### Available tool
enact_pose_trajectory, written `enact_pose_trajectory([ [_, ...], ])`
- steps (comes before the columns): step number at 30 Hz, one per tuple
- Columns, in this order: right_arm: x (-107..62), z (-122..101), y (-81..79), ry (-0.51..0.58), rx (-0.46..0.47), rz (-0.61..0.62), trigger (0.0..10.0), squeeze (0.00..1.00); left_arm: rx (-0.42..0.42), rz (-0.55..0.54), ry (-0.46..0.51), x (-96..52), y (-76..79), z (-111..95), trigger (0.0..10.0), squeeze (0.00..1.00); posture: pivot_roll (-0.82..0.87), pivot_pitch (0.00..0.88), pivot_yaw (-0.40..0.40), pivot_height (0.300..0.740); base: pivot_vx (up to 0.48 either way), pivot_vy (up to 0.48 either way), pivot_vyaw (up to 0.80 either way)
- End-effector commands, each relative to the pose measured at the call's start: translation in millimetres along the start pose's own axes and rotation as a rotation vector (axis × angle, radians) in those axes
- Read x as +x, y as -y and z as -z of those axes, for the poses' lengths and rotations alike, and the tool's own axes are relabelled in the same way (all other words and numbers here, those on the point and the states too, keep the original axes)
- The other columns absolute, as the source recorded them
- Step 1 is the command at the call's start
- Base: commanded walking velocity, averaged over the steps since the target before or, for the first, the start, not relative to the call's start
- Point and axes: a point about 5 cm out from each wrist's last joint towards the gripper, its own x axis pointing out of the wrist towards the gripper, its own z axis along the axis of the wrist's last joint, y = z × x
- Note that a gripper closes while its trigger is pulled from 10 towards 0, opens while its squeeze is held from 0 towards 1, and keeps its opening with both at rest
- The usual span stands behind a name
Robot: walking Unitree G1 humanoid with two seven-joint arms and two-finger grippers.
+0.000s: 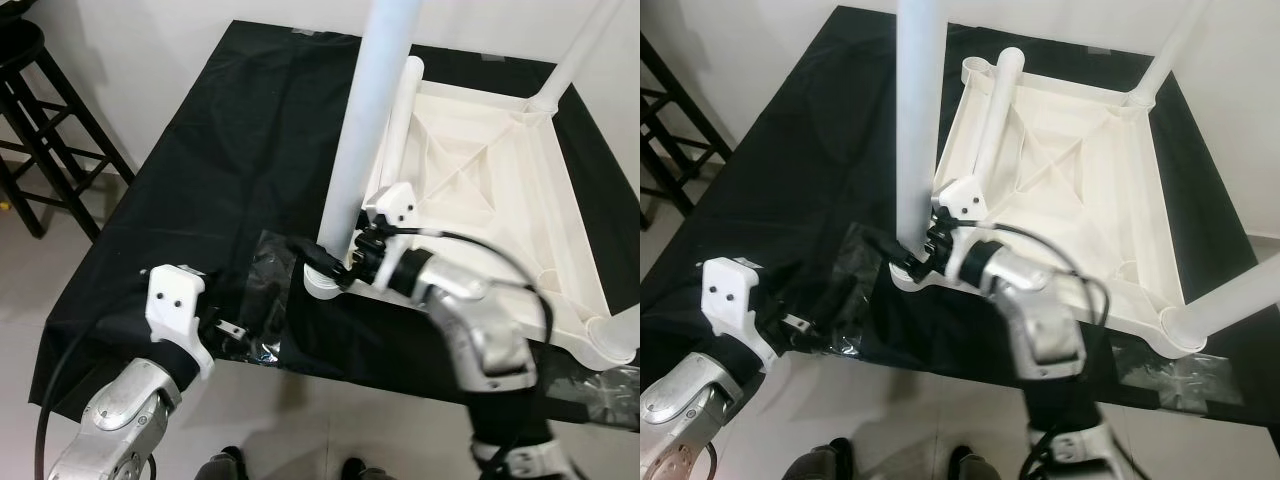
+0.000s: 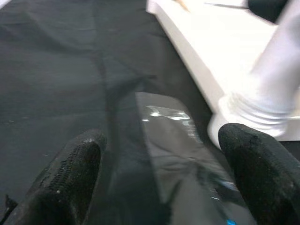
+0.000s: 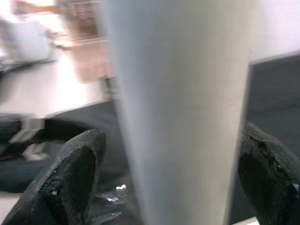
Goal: Building children table
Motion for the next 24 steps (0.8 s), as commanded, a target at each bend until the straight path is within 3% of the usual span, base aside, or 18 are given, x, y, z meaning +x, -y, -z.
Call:
enact_pose_trajectory([
  [1,1.0,3.5,-4.0,0.01,0.014,-0.067,10.0,0.0,0.003,-0.014,-0.002,-1.0,0.0,2.9,10.0,0.0,0.16,0.239,-0.084,0.74,0.0,0.0,0.0],
  [3,0.5,2.3,0.8,0.006,0.012,-0.13,10.0,0.0,0.022,-0.015,0.001,-0.2,1.0,4.8,10.0,0.0,0.17,0.236,-0.08,0.74,0.0,0.0,0.0],
  [5,0.8,1.0,8.6,-0.036,-0.012,-0.27,10.0,0.0,0.055,-0.027,-0.001,1.4,4.5,10.8,10.0,0.0,0.17,0.227,-0.085,0.74,0.0,0.0,0.0],
  [9,1.7,2.2,13.9,-0.074,-0.007,-0.35,10.0,0.0,0.074,-0.035,-0.007,2.3,6.7,18.4,10.0,0.0,0.17,0.217,-0.091,0.74,0.0,0.0,0.0],
  [10,2.7,3.6,16.7,-0.089,-0.004,-0.363,1.0,0.0,0.09,-0.029,-0.018,2.6,8.6,23.2,10.0,0.0,0.17,0.217,-0.091,0.74,0.0,0.0,0.0],
  [11,3.3,5.2,19.7,-0.094,0.001,-0.374,0.0,0.0,0.091,-0.021,-0.028,3.0,11.0,29.1,10.0,0.0,0.17,0.21,-0.092,0.74,0.0,0.0,0.0],
  [17,-0.4,17.6,25.3,-0.124,0.01,-0.341,0.0,0.0,0.047,0.005,-0.032,3.3,16.1,44.6,10.0,0.0,0.16,0.201,-0.086,0.74,0.0,0.0,0.0],
  [22,-7.9,34.5,26.3,-0.153,0.016,-0.158,0.0,0.0,-0.006,-0.03,-0.016,3.7,10.5,48.5,10.0,0.0,0.14,0.202,-0.092,0.74,0.0,0.0,0.0],
  [23,-9.0,44.7,21.4,-0.164,0.052,-0.024,0.0,0.0,-0.01,-0.038,-0.01,3.2,9.3,49.1,10.0,0.0,0.14,0.206,-0.101,0.74,0.0,0.0,0.0],
  [24,-9.0,44.7,21.4,-0.164,0.052,-0.024,0.0,0.0,-0.01,-0.038,-0.01,3.2,9.3,49.1,10.0,0.0,0.14,0.206,-0.101,0.74,0.0,0.0,0.0],
])
